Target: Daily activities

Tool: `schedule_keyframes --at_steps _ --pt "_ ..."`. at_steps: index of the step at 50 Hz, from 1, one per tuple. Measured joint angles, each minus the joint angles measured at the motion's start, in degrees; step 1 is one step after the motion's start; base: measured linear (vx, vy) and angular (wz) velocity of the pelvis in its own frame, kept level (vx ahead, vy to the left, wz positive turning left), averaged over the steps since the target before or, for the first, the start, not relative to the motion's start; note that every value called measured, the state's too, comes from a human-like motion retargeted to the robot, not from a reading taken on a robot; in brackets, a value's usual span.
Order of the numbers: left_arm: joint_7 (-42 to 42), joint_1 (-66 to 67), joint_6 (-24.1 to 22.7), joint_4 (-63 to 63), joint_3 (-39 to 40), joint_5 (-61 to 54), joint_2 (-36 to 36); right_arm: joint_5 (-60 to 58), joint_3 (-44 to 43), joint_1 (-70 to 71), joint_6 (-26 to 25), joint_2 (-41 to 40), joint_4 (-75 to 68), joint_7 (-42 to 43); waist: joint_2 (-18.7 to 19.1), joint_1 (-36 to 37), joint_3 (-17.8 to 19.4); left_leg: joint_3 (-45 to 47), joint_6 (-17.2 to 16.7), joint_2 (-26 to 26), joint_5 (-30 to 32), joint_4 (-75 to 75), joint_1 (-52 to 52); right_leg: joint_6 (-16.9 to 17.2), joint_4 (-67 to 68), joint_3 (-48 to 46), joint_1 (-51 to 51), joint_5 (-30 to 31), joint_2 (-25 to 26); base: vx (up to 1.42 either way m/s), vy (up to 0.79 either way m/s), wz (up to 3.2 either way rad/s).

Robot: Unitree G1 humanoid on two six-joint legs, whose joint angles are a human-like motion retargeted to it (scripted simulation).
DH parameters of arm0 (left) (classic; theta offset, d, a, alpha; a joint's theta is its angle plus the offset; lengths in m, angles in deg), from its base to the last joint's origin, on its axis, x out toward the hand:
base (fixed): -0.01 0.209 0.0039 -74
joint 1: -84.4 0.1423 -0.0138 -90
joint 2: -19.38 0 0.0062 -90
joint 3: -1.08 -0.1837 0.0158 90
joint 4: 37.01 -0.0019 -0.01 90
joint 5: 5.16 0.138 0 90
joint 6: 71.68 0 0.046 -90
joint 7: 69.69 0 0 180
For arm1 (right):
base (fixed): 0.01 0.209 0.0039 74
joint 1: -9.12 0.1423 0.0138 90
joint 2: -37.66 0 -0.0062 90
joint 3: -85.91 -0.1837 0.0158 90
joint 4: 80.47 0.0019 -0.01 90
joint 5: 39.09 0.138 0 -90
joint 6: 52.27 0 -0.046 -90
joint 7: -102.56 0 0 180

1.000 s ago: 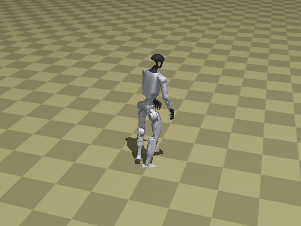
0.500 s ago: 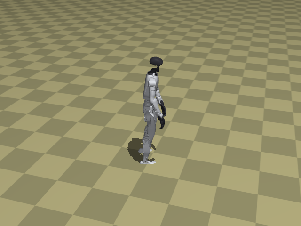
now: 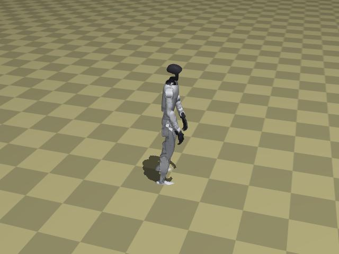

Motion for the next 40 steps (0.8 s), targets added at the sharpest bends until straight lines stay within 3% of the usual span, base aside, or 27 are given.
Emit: schedule_keyframes --at_steps 15,22,30,40 --pt "-3.97 1.29 -0.12 -0.02 2.16 -4.76 -1.83 -6.46 3.46 1.97 0.36 -0.05 4.70 2.42 0.86 2.53 0.62 1.27 3.27 -1.85 -1.16 1.55 0.70 3.50 -2.70 1.13 1.42 1.80 -1.93 0.00 0.08 -0.23" --pt "-7.15 2.32 -0.85 4.24 4.88 -13.40 -1.01 -6.74 3.40 6.10 1.93 3.88 20.43 6.90 2.27 2.46 2.21 3.47 4.70 -2.09 -2.31 3.27 -0.12 4.00 -2.60 2.86 0.13 2.40 -1.95 -0.04 0.07 -0.38" --pt "-11.48 2.75 -2.24 12.71 5.47 -27.15 -1.00 -8.23 0.86 13.93 0.92 7.53 41.38 18.94 5.25 1.18 5.44 5.97 6.16 -2.19 -2.40 4.89 -2.47 4.00 -2.57 4.37 -2.80 3.78 -1.53 -0.05 0.05 -0.37" --pt "-14.66 0.84 -1.55 15.68 5.13 -35.87 -3.56 -12.04 1.54 16.53 -3.22 3.20 35.81 25.62 8.37 1.20 9.14 7.49 7.15 -2.31 -2.74 5.52 -5.38 4.00 -4.46 5.09 -5.62 6.00 -1.02 -0.02 0.04 -0.26"
